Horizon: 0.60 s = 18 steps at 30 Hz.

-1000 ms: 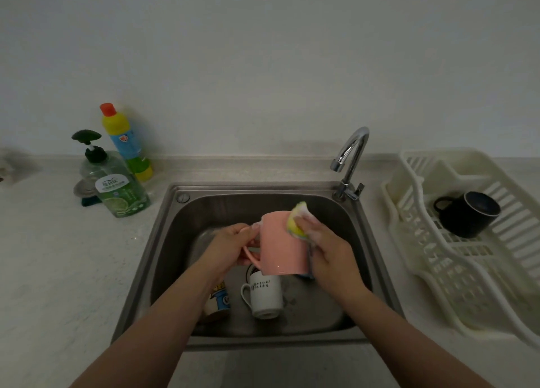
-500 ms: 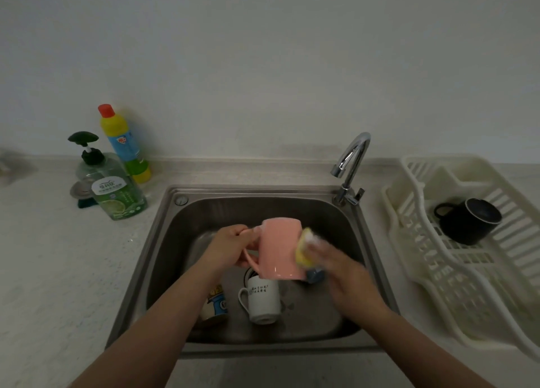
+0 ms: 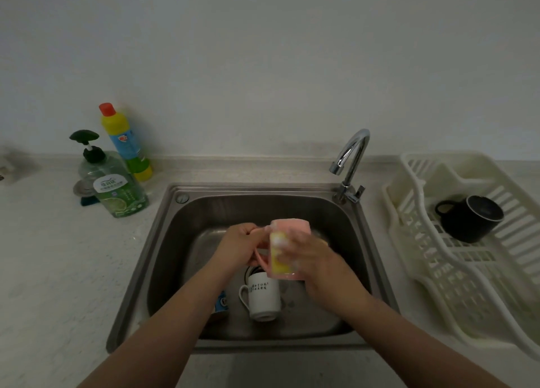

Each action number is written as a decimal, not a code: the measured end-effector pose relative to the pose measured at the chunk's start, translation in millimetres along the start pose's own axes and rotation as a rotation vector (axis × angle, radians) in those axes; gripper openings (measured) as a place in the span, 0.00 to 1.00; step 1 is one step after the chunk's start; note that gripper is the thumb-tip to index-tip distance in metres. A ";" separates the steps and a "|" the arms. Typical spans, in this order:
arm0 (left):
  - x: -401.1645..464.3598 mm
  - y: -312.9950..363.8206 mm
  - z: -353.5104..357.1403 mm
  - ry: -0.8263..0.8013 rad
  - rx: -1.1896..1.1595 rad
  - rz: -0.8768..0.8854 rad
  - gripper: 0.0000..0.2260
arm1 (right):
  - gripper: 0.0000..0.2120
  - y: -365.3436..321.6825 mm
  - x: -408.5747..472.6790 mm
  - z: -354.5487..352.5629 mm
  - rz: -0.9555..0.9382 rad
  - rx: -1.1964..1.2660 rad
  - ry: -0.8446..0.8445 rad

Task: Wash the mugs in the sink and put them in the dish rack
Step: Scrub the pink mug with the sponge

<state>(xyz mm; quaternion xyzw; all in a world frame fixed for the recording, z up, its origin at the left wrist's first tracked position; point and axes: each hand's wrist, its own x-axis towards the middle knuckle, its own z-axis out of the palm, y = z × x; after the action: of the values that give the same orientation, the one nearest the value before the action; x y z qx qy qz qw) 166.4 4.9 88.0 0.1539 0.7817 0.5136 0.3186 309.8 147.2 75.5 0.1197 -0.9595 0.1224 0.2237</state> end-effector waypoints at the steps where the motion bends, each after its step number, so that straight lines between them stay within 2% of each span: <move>1: 0.7 -1.0 -1.1 0.013 0.037 0.009 0.16 | 0.21 2.1 -14.2 -1.8 -0.056 0.019 -0.044; 2: 0.4 -2.0 -1.8 0.024 0.076 0.018 0.16 | 0.22 5.3 -24.6 -5.2 -0.022 0.053 -0.051; 3: -0.9 -2.4 -1.4 0.029 0.117 0.023 0.15 | 0.26 10.2 -29.4 -5.3 0.075 0.068 0.018; 5: -3.7 -0.9 3.7 0.028 0.130 0.016 0.15 | 0.37 10.2 -17.0 -2.2 0.291 0.052 0.113; 6: -3.8 -0.4 6.1 0.024 0.105 0.008 0.15 | 0.37 5.7 -8.1 -1.1 0.256 0.008 0.085; 8: -4.2 -1.8 3.8 0.022 0.067 -0.014 0.16 | 0.27 2.8 -12.4 7.8 0.017 -0.015 -0.019; 9: -4.0 -3.7 0.9 0.018 0.053 -0.023 0.16 | 0.22 4.0 -23.2 6.0 -0.036 0.027 -0.049; 10: -3.4 -7.8 -2.4 0.013 0.034 -0.027 0.16 | 0.21 4.9 -33.8 0.0 0.023 0.096 -0.050; 13: -3.2 -17.4 -6.0 -0.031 -0.052 -0.037 0.15 | 0.29 12.6 -35.6 -5.3 0.480 0.306 0.119; 14: -2.3 -18.6 -4.5 -0.064 -0.115 -0.044 0.14 | 0.29 8.6 -24.0 -5.9 0.558 0.387 0.173; 16: 0.0 -19.4 -4.4 -0.117 -0.281 -0.063 0.14 | 0.27 -7.8 -9.0 -4.9 0.557 0.500 0.231; 18: 1.1 -20.9 -10.5 -0.132 -0.434 -0.089 0.14 | 0.24 -20.2 -22.4 -4.9 0.423 0.519 0.253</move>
<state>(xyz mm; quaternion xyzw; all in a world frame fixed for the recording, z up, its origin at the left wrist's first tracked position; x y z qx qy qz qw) 160.5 -10.8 71.6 0.0803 0.6362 0.6442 0.4170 337.0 133.5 73.2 -0.0451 -0.8648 0.4193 0.2725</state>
